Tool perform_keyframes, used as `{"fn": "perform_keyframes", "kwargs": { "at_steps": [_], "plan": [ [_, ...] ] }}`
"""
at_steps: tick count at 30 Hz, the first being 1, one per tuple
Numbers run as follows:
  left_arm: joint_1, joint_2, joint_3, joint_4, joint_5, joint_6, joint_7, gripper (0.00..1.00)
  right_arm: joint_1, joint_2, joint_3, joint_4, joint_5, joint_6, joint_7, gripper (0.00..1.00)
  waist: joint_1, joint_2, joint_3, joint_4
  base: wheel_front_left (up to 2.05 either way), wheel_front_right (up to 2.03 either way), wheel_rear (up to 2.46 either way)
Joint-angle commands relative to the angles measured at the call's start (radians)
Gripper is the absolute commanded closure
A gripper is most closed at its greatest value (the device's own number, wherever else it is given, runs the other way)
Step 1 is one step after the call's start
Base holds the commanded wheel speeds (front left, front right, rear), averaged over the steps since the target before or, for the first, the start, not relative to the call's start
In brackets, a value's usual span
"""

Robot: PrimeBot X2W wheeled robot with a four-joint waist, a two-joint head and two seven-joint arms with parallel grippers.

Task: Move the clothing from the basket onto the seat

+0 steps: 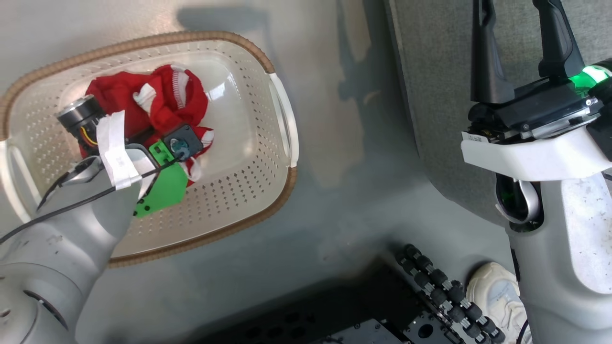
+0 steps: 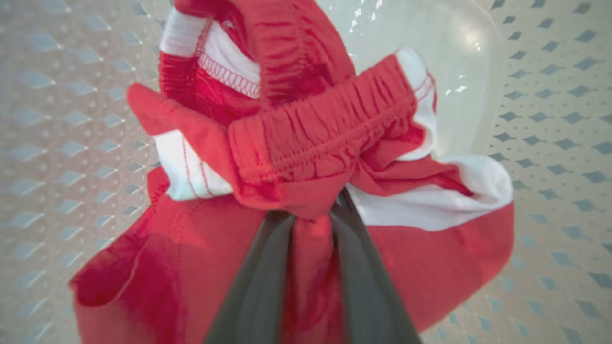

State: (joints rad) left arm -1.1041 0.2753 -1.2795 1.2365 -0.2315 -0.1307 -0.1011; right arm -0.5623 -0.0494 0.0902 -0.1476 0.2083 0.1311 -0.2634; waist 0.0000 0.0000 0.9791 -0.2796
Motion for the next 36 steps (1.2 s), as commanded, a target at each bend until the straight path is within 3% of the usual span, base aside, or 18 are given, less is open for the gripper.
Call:
{"fn": "perform_keyframes", "kwargs": {
  "at_steps": [1,18,30,36],
  "plan": [
    [0.012,-0.007,0.000,-0.004,-0.009,0.001,-0.022,1.00,0.018,-0.002,-0.005,0.007,-0.006,-0.001,-0.002,0.00,0.0000,0.0000,-0.053,0.029,0.00,0.00,0.00],
    [0.103,-0.110,0.047,-0.078,-0.132,0.005,-0.165,1.00,0.115,-0.003,-0.044,0.087,-0.064,-0.001,-0.002,0.00,0.0000,0.0000,-0.335,0.153,0.00,0.00,0.00],
    [0.232,-0.078,0.203,-0.385,-0.159,0.060,-0.164,1.00,0.221,-0.003,-0.062,0.138,-0.088,-0.001,-0.002,0.00,0.0000,0.0000,-0.528,0.220,0.00,0.00,0.00],
    [0.310,-0.068,0.326,-0.534,-0.150,0.079,-0.164,1.00,0.269,-0.003,-0.059,0.159,-0.083,-0.001,-0.002,0.00,0.0000,0.0000,-0.614,0.232,0.00,0.00,0.00]
  ]
}}
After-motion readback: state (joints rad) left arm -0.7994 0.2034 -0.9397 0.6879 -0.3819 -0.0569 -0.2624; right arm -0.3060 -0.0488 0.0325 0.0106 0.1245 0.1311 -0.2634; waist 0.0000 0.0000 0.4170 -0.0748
